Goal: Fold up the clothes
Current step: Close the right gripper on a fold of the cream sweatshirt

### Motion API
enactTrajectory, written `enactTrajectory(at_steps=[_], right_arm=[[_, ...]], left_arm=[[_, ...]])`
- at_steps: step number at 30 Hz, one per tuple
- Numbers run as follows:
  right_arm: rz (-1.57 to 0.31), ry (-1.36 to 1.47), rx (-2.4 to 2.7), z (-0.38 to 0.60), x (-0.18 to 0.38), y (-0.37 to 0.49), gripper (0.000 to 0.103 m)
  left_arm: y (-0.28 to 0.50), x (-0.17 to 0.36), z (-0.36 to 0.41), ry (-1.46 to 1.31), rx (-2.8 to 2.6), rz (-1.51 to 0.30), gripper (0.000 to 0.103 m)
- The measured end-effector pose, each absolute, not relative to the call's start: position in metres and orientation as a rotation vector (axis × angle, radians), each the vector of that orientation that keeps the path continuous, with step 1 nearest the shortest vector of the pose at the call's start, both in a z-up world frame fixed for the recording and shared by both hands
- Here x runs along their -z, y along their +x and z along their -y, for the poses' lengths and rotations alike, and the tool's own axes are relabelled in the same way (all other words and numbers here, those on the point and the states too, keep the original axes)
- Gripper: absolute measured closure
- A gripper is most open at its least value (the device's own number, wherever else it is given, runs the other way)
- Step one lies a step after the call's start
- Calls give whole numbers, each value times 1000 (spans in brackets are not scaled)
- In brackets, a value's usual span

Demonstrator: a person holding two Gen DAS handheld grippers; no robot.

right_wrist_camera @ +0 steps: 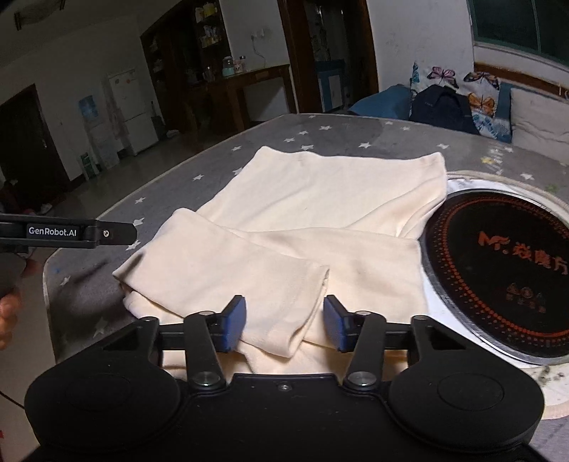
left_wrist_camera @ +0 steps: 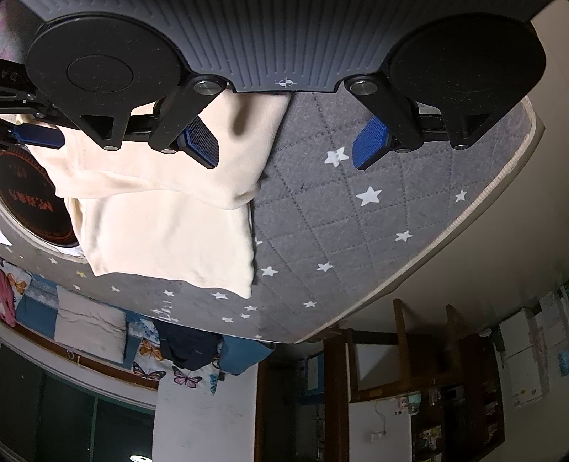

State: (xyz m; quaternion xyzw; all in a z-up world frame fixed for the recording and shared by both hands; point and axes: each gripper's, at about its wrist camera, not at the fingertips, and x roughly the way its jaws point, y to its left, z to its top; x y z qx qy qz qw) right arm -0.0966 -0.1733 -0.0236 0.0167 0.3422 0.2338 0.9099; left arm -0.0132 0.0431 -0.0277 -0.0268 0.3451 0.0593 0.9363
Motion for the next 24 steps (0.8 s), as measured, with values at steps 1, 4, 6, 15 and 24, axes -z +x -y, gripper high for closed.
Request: enactTrajectory(at_steps=[1, 4, 6, 15, 24], right_arm=[[-702, 24, -480, 172, 24, -97, 60], [-691, 6, -485, 168, 23, -98, 84], [-681, -4, -488, 168, 21, -98, 89], [-519, -68, -441, 179, -18, -110, 94], [-555, -112, -310, 210, -9, -96, 93]], left_arm=[[-12, 27, -43, -58, -121, -707, 20], [-12, 28, -44, -56, -122, -709, 20], [-12, 26, -43, -56, -122, -706, 20], [-16, 20, -40, -53, -101, -684, 20], [-13, 24, -33, -40, -79, -702, 20]])
